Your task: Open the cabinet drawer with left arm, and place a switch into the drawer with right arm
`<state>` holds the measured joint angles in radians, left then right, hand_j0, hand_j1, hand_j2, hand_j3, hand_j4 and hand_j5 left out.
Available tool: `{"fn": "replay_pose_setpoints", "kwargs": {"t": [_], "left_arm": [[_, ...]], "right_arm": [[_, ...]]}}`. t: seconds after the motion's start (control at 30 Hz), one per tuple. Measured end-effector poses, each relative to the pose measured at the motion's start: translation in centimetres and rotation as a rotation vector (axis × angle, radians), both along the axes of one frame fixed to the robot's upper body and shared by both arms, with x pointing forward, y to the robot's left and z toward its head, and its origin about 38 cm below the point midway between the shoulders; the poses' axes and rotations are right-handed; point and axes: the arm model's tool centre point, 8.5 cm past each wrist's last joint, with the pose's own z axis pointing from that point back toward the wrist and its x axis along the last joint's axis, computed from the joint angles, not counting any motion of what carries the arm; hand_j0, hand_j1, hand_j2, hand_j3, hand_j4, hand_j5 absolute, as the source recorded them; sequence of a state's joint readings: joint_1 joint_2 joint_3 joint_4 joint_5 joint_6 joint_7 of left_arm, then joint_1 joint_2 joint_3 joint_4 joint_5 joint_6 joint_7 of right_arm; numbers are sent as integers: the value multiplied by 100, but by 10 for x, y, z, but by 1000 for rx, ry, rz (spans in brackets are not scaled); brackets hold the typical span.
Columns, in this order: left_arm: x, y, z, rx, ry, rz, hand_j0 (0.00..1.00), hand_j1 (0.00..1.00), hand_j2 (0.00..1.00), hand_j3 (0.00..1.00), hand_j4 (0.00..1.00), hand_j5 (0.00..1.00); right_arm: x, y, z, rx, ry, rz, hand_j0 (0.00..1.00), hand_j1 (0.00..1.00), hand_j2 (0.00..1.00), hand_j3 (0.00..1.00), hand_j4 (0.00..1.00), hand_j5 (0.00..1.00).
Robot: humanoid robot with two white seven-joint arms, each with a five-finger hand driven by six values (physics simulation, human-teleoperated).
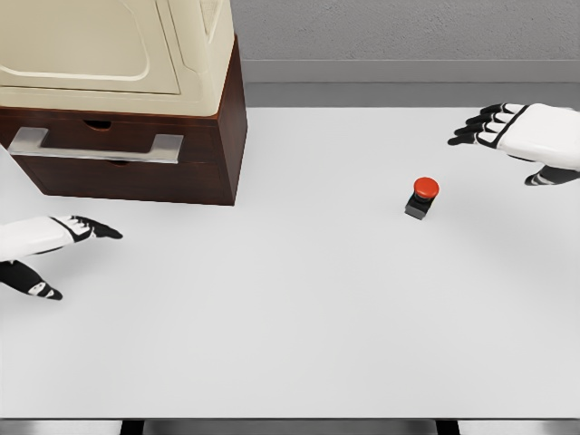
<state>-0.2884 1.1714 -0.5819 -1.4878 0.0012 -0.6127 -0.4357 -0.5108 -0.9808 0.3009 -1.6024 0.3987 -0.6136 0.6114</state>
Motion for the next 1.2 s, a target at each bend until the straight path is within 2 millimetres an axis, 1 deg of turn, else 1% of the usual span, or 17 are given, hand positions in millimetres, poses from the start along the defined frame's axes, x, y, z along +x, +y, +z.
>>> {"fn": "replay_pose_setpoints", "kwargs": {"t": [0.1,0.17,0.2,0.23,0.3,0.33,0.43,0.47,0.57,0.7,0.8,0.83,0.9,1.0,1.03,1.13,1.2], "left_arm": [[1,-1,2,2,-4,-5,100,100,100,100,100,100],[14,-6,20,10,-54,-24,100,100,100,100,100,100],[15,-9,21,7,-50,-31,100,100,100,100,100,100],[14,-10,19,14,-41,-38,100,100,100,100,100,100],[11,-7,21,37,-30,-45,100,100,100,100,100,100],[7,-11,20,42,-21,-65,100,100,100,100,100,100],[-4,-30,28,48,-19,-144,100,100,100,100,100,100],[-6,-36,35,50,-31,-169,100,100,100,100,100,100],[-9,-47,59,46,-72,-212,100,100,100,100,100,100],[-6,-45,94,18,-124,-205,100,100,100,100,100,100],[4,-44,136,-6,-216,-192,100,100,100,100,100,100],[6,-44,146,-11,-237,-189,100,100,100,100,100,100],[7,-45,156,-25,-255,-188,100,100,100,100,100,100],[6,-49,163,-53,-267,-195,100,100,100,100,100,100],[5,-50,162,-63,-256,-195,100,100,100,100,100,100],[-1,-50,143,-166,-141,-170,100,100,100,100,100,100],[-2,-51,143,-230,-117,-152,100,100,100,100,100,100]], "right_arm": [[-1,1,0,0,0,2,100,100,100,100,100,100],[-1,-3,-4,3,13,-6,100,100,100,100,100,100],[-1,-5,-4,1,16,-13,100,100,100,100,100,100],[1,-5,-4,-6,17,-14,100,100,100,100,100,100],[6,0,7,-30,-11,-1,100,100,100,100,100,100],[8,3,11,-38,-23,4,100,100,100,100,100,100],[10,12,6,-55,-12,29,100,100,100,100,100,100],[12,18,7,-64,-14,43,100,100,100,100,100,100],[12,28,-7,-88,20,73,100,100,100,100,100,100],[13,38,-22,-130,48,99,100,100,100,100,100,100],[16,43,-24,-156,43,107,100,100,100,100,100,100],[20,46,-17,-159,27,110,100,100,100,100,100,100],[23,51,-21,-166,35,121,100,100,100,100,100,100],[31,55,-35,-169,61,113,100,100,100,100,100,100],[34,56,-40,-172,69,108,100,100,100,100,100,100],[40,57,-53,-177,96,97,100,100,100,100,100,100],[44,58,-57,-175,104,90,100,100,100,100,100,100]]}}
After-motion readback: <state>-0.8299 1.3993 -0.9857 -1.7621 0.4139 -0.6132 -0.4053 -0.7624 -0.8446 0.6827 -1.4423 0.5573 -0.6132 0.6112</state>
